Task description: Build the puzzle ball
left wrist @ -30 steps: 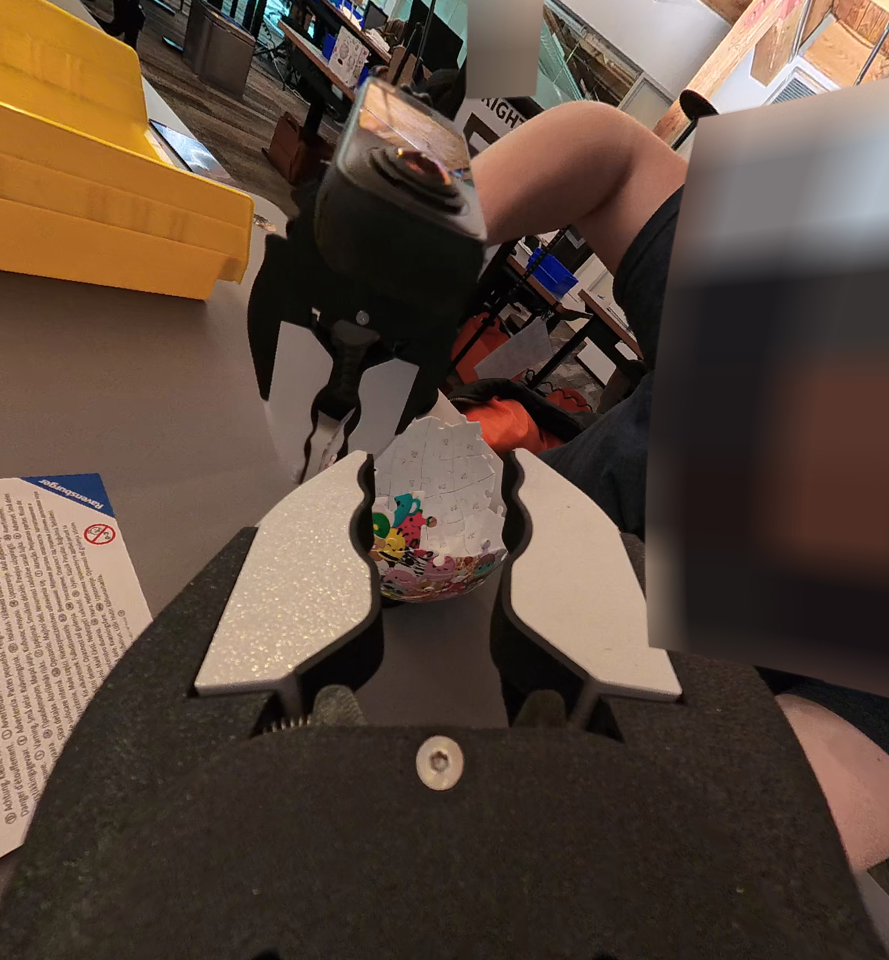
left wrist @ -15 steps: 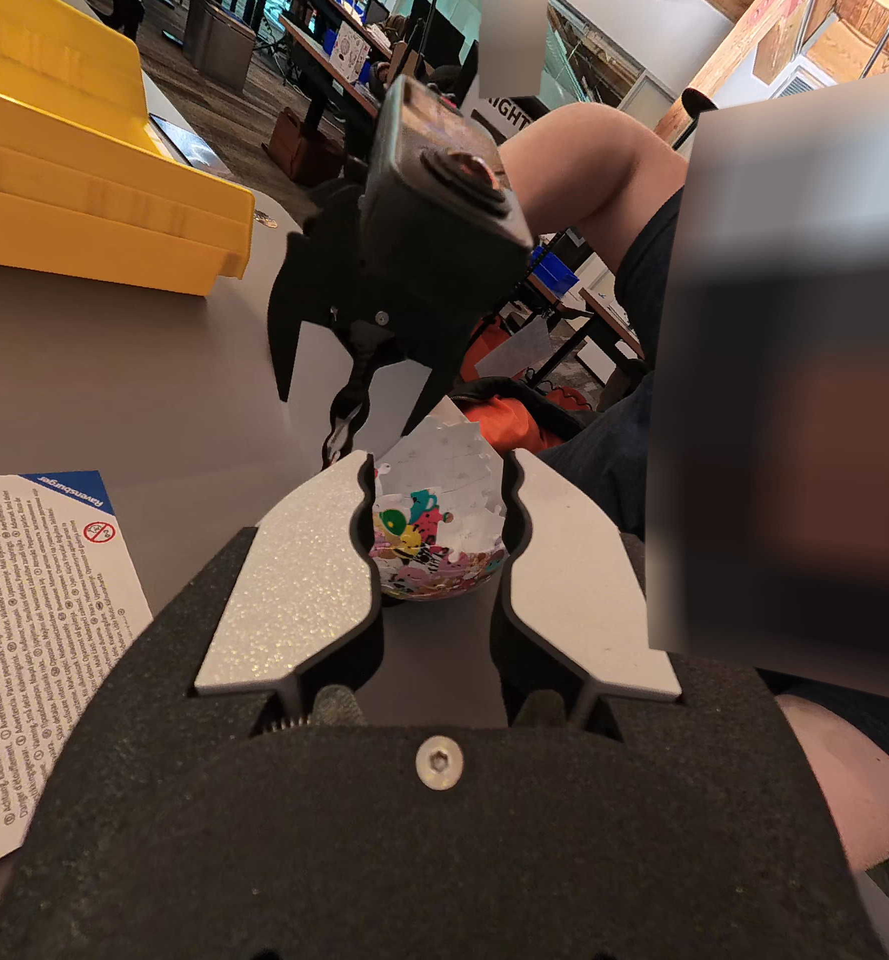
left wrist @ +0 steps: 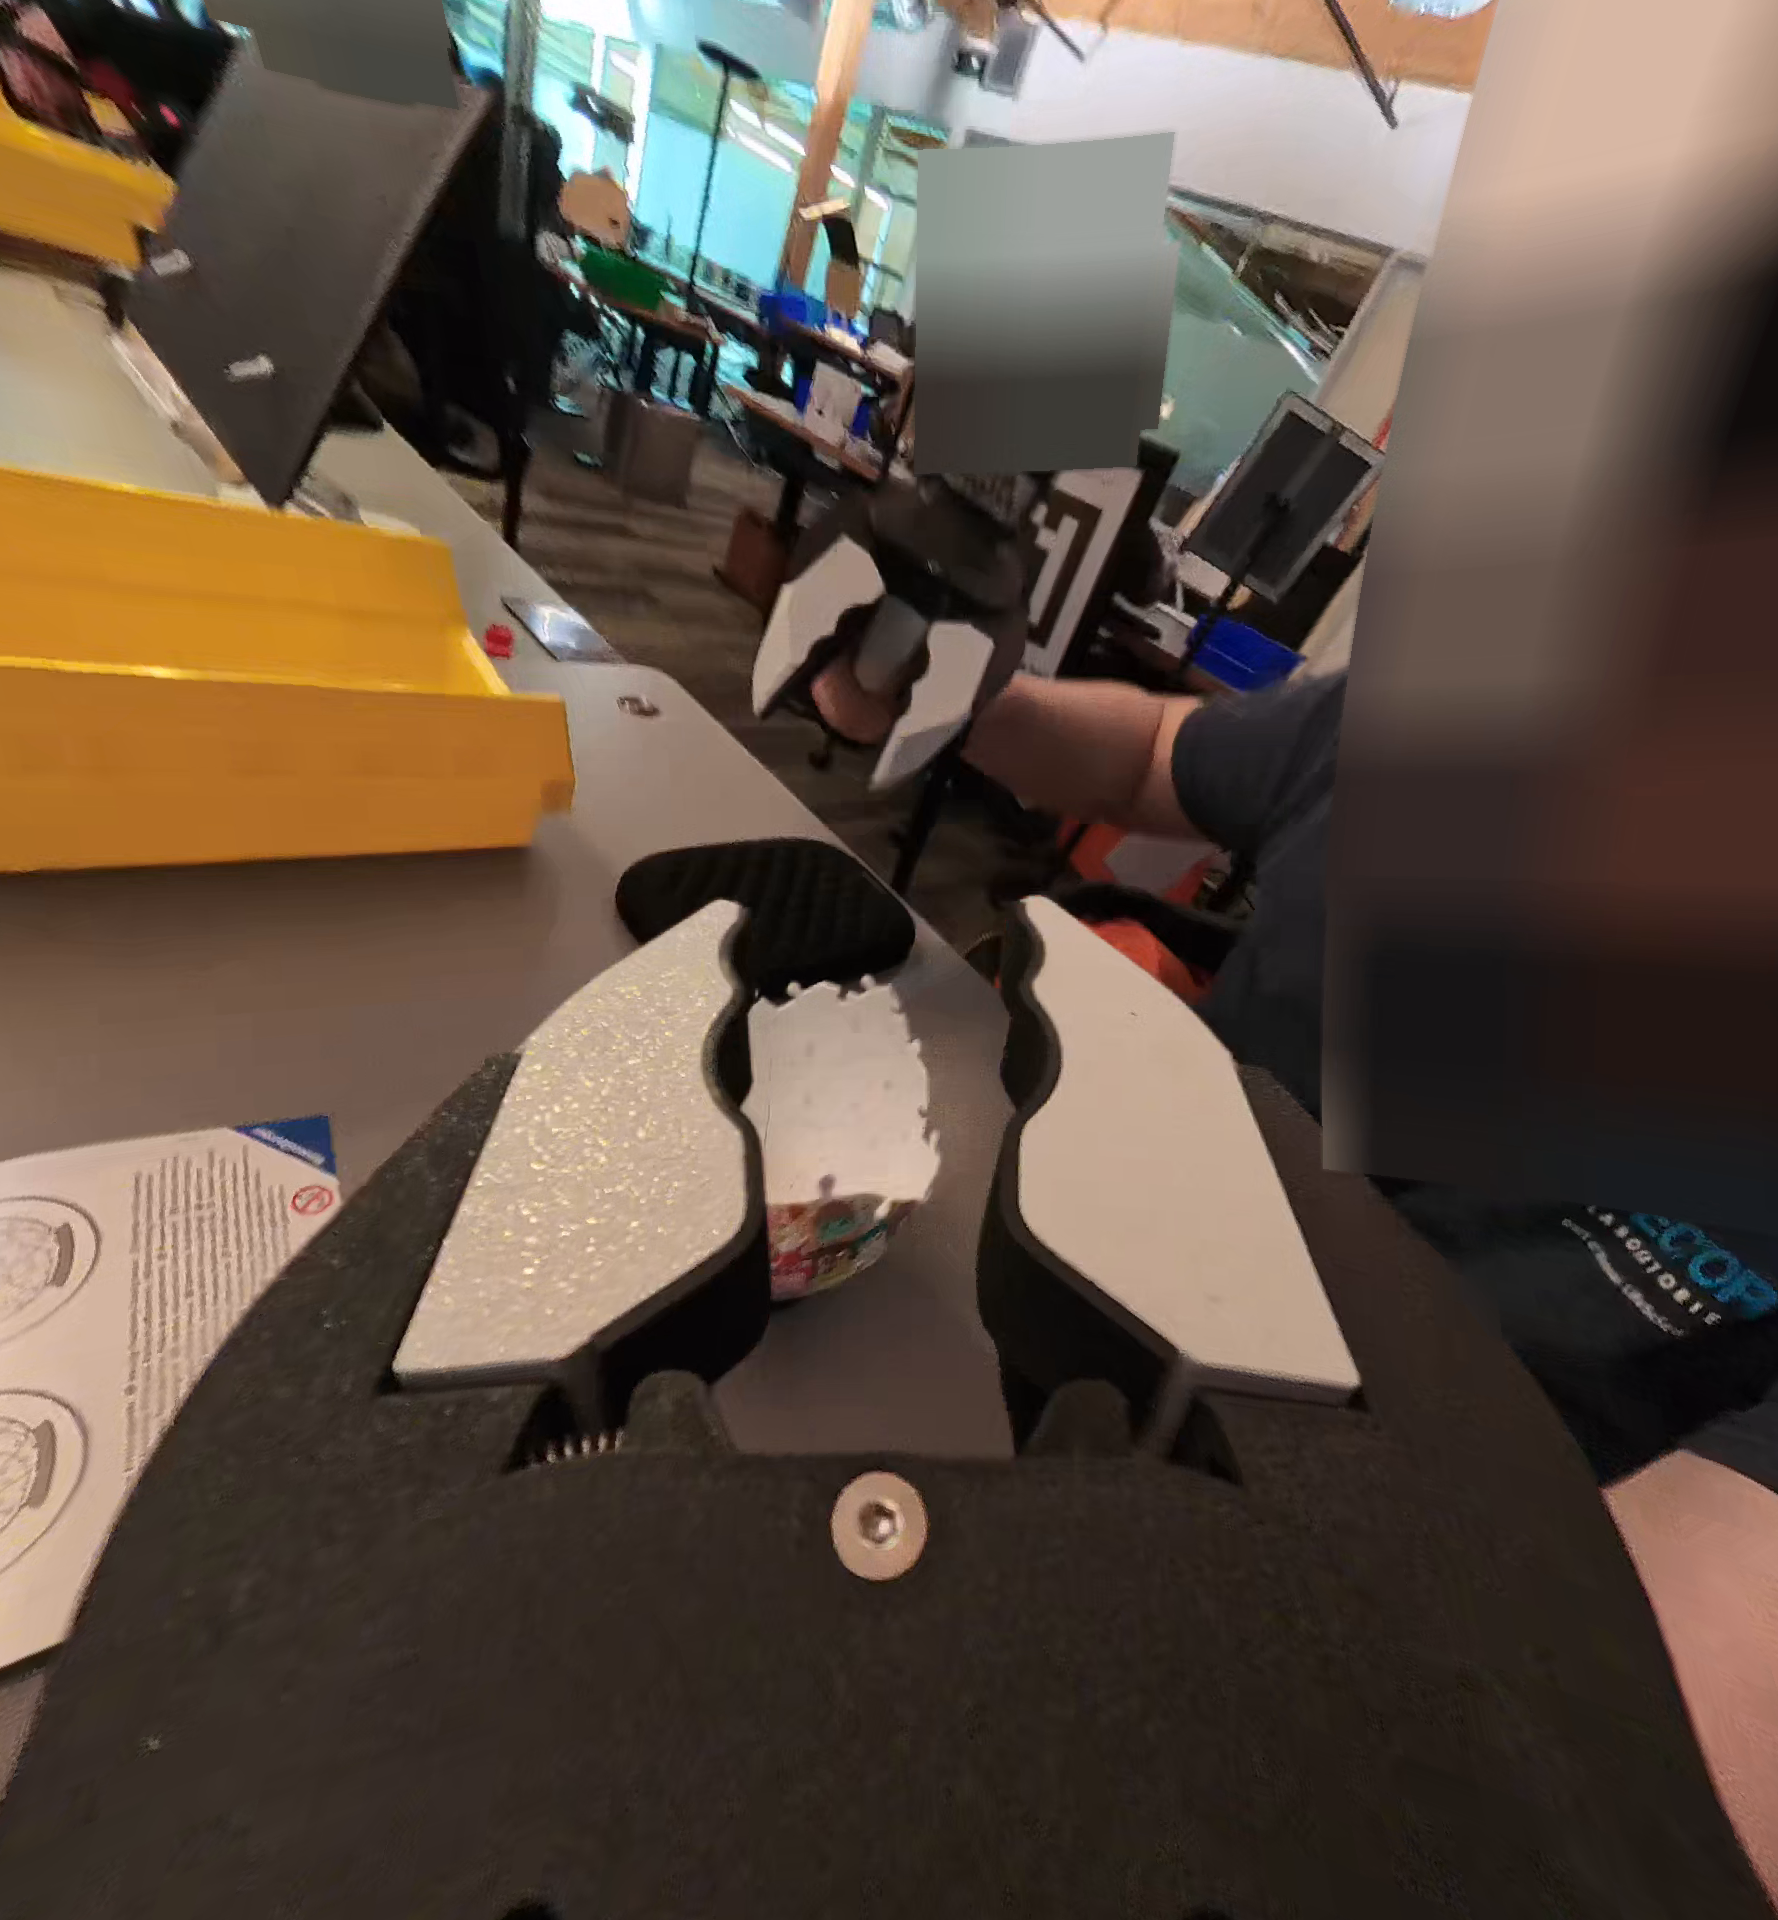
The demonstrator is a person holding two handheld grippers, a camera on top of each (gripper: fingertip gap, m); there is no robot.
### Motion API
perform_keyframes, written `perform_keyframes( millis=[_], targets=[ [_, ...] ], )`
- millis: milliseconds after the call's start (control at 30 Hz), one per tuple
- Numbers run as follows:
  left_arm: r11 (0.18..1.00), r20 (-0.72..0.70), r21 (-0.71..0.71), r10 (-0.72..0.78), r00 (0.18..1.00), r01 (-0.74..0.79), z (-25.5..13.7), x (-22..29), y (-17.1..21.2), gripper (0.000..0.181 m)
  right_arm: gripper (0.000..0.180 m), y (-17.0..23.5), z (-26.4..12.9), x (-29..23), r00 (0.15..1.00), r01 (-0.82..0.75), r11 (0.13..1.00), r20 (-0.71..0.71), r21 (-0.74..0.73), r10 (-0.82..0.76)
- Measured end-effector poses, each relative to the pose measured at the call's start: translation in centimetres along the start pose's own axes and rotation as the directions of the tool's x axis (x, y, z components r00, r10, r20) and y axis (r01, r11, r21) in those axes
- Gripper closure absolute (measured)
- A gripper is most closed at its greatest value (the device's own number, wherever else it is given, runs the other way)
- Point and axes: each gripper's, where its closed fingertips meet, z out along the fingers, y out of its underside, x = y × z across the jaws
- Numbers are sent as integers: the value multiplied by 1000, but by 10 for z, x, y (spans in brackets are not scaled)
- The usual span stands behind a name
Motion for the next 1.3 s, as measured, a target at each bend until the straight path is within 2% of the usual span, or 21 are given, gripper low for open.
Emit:
perform_keyframes(
  millis=[100,133,200,333,400,500,600,667,733,867,967,1033,1133,1233,1300],
  targets=[
    [999,110,-26,42,993,-39,5,25,-6,136,114,8,-36,-19,993,-99,971,-46,218,111],
    [998,148,-42,56,987,-50,9,35,-5,136,113,13,-42,-27,986,-155,953,-17,260,165],
    [995,216,-57,91,972,-80,16,61,-2,135,122,24,-50,-42,973,-230,937,48,264,225],
    [985,416,-43,172,893,-170,21,115,7,135,125,15,-77,-47,981,-132,887,-73,443,182],
    [976,517,-35,202,832,-215,21,147,18,134,129,15,-87,-50,977,-90,874,-130,477,172],
    [973,656,42,145,741,-227,19,190,46,130,127,21,-94,-62,974,-86,867,-143,491,178],
    [976,739,122,31,672,-179,18,221,87,126,127,27,-92,-84,982,-122,853,-66,507,179],
    [974,809,120,16,587,-192,11,237,114,127,129,29,-92,-94,981,-141,842,-41,521,189],
    [977,886,107,-11,463,-182,-9,248,135,131,136,29,-93,-105,977,-189,821,15,539,215],
    [995,969,100,-99,224,8,-66,259,171,133,145,34,-77,-130,960,-278,820,169,500,223],
    [989,991,38,-56,122,142,-98,252,182,136,146,41,-53,-146,973,-226,846,157,484,170],
    [963,993,-54,23,118,264,-111,238,189,138,146,39,-41,-156,983,-174,841,141,513,117],
    [886,981,-172,112,161,430,-130,207,195,145,147,38,-29,-164,989,-126,829,136,545,61],
    [825,960,-234,114,255,514,-140,170,192,148,146,38,-19,-168,975,-173,816,215,551,62],
    [805,954,-255,118,277,535,-151,146,186,147,146,37,-18,-166,963,-211,813,257,542,79]
  ],
)
